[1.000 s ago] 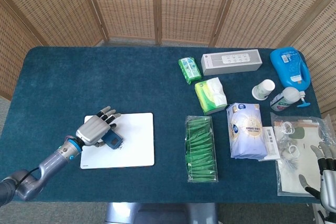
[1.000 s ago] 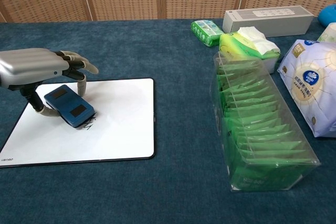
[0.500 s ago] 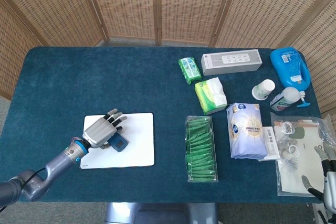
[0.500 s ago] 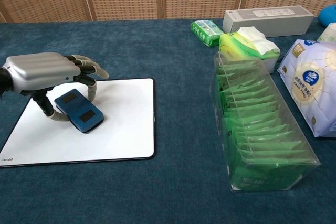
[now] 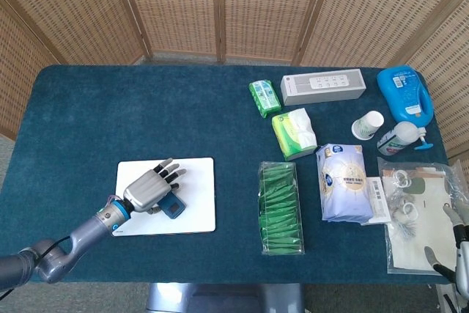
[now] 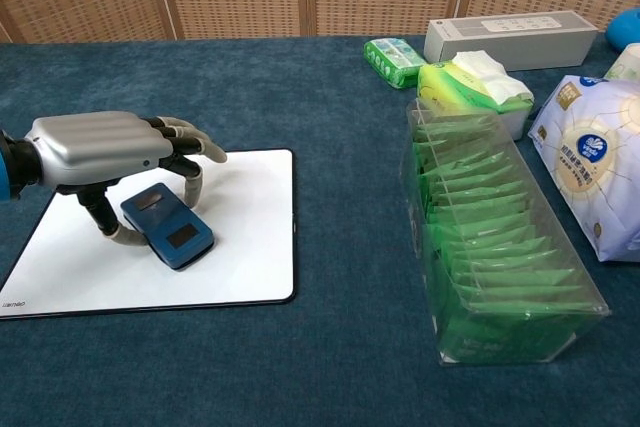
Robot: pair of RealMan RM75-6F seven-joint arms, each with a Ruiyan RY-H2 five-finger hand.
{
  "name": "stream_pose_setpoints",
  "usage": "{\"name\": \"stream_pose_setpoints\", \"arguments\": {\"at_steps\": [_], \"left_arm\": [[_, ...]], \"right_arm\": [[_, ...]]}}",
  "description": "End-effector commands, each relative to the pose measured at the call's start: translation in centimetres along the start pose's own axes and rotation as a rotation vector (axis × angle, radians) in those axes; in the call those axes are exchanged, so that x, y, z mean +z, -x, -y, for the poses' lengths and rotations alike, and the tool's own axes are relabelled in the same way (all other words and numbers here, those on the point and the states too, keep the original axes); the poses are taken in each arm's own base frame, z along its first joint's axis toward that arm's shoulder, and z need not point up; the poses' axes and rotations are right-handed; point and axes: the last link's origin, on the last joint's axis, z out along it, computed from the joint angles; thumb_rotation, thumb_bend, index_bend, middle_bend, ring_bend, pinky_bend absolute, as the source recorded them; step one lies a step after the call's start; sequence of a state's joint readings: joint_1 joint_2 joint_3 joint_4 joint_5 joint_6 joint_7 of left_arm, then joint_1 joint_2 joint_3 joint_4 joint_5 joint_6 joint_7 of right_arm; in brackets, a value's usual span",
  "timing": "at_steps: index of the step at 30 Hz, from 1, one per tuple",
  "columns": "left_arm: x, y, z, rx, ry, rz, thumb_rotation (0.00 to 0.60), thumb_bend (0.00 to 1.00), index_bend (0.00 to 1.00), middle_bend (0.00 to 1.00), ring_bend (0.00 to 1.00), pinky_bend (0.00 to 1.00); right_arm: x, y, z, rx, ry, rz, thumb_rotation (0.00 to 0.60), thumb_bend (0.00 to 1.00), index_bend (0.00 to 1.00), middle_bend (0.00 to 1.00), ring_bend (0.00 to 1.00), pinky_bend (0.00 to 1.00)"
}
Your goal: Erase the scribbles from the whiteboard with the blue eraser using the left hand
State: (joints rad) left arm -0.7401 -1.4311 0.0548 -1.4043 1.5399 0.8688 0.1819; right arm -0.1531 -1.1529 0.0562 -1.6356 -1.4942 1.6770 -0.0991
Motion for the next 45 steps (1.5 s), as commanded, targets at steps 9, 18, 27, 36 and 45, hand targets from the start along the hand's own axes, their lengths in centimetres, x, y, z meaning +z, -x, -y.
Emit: {"name": "stream_pose_setpoints", "arguments": {"at_steps": [9,18,27,36,45], "left_arm": [[0.1,-1.4,-1.3,-0.078,0.044,-0.037,0.600,0.28,0.63,0.11,0.00,0.00],[0.7,-1.4,1.1,-0.012,-0.021,-0.052,0.600,0.28,0.63,0.10,0.00,0.00],[0.9,-0.6,3.0,0.004,-0.074,-0.018,0.600,0.28,0.63,0.10,0.00,0.00],[0.6,0.0,2.7,0.013,-0.063,0.000,0.600,0.28,0.64,0.10,0.00,0.00],[0.2,0.1,1.8,0.018,-0.038,0.005,0.600,0.28,0.67,0.13,0.00,0.00]], "right_arm": [[0.0,0.1,-0.1,0.000,0.002,-0.001,0.600,0.23,0.15,0.11,0.00,0.03],[0.2,0.2,0.2,-0.008,0.001,0.005,0.600,0.23,0.15,0.11,0.00,0.03],[0.4,0.4,0.5,-0.011,-0.004,0.010,0.600,0.23,0.15,0.11,0.00,0.03],[0.4,0.3,0.5,-0.011,-0.003,0.005,0.600,0.23,0.15,0.11,0.00,0.03],[0.2,0.2,0.4,-0.008,-0.002,0.002,0.600,0.23,0.15,0.11,0.00,0.03]]}}
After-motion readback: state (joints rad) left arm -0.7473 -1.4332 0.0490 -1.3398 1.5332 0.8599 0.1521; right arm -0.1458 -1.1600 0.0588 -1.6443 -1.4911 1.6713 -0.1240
